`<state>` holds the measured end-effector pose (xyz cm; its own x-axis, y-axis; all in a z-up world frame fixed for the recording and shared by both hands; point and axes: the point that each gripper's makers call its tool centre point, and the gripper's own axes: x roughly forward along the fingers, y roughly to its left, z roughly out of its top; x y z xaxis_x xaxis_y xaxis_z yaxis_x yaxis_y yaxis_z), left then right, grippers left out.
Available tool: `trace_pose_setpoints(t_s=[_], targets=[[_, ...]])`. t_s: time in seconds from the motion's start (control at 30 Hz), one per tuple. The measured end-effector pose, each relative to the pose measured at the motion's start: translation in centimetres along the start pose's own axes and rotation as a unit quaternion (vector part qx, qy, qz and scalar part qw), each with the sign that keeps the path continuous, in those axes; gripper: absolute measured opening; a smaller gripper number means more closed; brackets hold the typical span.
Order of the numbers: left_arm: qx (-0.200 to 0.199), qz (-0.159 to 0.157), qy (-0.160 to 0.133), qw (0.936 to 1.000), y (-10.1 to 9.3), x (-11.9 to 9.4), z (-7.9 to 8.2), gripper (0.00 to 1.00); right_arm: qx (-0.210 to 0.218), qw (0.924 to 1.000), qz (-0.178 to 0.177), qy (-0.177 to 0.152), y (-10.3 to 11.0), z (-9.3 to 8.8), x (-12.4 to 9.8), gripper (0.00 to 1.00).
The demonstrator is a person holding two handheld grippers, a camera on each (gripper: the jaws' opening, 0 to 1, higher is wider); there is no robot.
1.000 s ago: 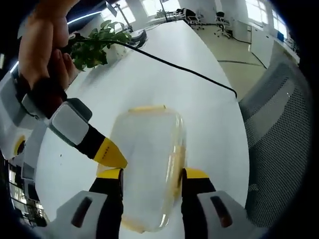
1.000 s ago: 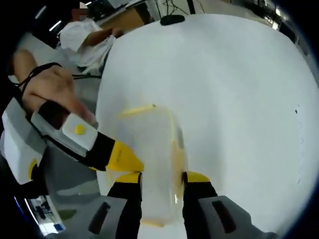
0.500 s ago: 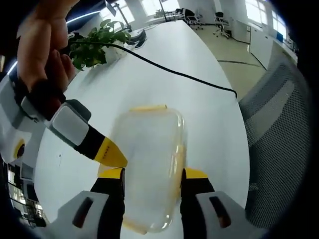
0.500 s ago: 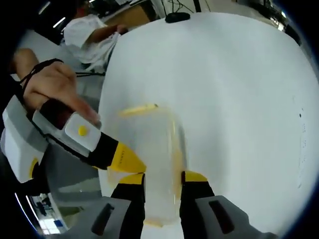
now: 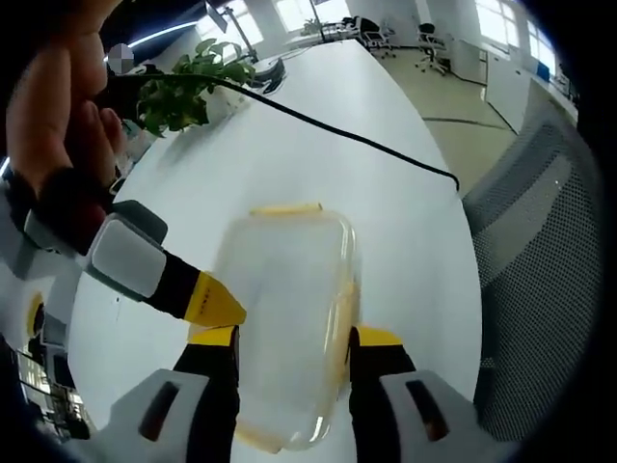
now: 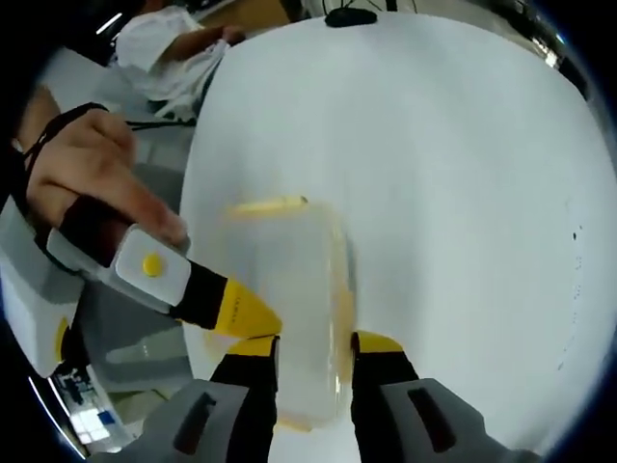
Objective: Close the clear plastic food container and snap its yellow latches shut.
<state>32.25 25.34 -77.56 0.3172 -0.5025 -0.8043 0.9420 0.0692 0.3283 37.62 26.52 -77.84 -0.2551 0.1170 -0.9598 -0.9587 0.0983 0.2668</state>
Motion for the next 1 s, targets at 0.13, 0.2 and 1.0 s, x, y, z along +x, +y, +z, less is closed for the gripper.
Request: trace_pose_setpoints(t_s=[0.13, 0.2, 1.0], targets=[[-0.001, 0.002, -0.006, 1.0000, 0.01, 0.05, 0.06, 0.44, 0.004, 1.0000, -0.006, -0.004, -0.18, -0.17, -0.03, 0.28], [0.000, 0.002, -0.007, 1.0000, 0.00, 0.04, 0.12, 0.44, 0.004, 0.9999, -0.010, -0.006, -0.14, -0.20, -0.08, 0.28], [-0.007, -0.015, -0.023, 0.9996, 0.29, -0.30, 0.12, 0.53, 0.006, 0.9992, -0.024, -0.033, -0.17, -0.14, -0.52, 0.28]])
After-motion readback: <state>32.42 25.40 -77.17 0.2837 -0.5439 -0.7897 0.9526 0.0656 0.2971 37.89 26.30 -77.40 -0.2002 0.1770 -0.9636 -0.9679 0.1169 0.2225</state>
